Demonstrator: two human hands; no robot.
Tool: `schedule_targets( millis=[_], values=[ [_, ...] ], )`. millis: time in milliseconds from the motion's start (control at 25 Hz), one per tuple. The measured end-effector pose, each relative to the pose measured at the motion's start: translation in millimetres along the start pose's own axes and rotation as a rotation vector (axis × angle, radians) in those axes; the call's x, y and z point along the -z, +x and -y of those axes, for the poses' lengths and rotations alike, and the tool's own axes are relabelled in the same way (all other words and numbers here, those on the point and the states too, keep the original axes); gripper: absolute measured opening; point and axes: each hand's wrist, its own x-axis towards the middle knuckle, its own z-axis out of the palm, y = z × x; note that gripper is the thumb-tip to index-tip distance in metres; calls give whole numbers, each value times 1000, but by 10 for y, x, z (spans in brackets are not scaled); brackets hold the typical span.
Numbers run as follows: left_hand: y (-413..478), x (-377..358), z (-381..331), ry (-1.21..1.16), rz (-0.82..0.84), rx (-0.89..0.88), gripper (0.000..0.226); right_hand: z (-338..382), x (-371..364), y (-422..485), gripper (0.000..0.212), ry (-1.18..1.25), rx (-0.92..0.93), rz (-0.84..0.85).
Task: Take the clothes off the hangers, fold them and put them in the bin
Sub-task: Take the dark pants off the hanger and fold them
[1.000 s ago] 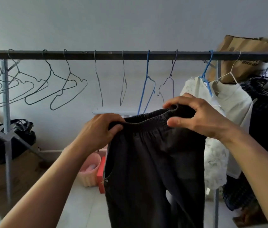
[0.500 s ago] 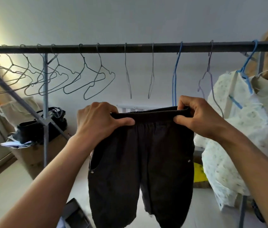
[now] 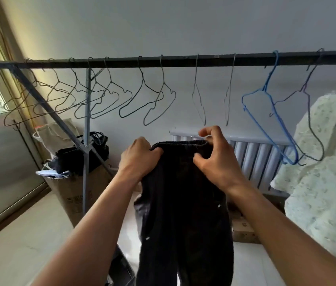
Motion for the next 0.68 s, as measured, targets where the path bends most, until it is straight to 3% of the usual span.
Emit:
schedule_targets(
  millis=[120, 280, 440, 520, 600, 680],
  values=[
    [37, 7, 141, -515, 109, 200, 18, 108, -335, -80, 36, 25, 11, -33],
    [6, 90, 243, -765, 135, 295, 24, 254, -649, -133, 26, 163, 4, 12],
    [-59, 340, 255, -936, 110, 333, 35, 403, -808, -158, 62, 255, -19, 186],
    [-85, 453, 293, -1112, 155, 311, 41, 440, -897, -147, 75, 234, 24, 215],
    [-120, 547, 366, -1233, 188, 222, 38, 454, -963, -92, 67, 267, 23, 149],
    [-152, 616, 520, -1166, 118, 102, 33, 501, -965, -2, 56, 361, -47, 59]
  ],
)
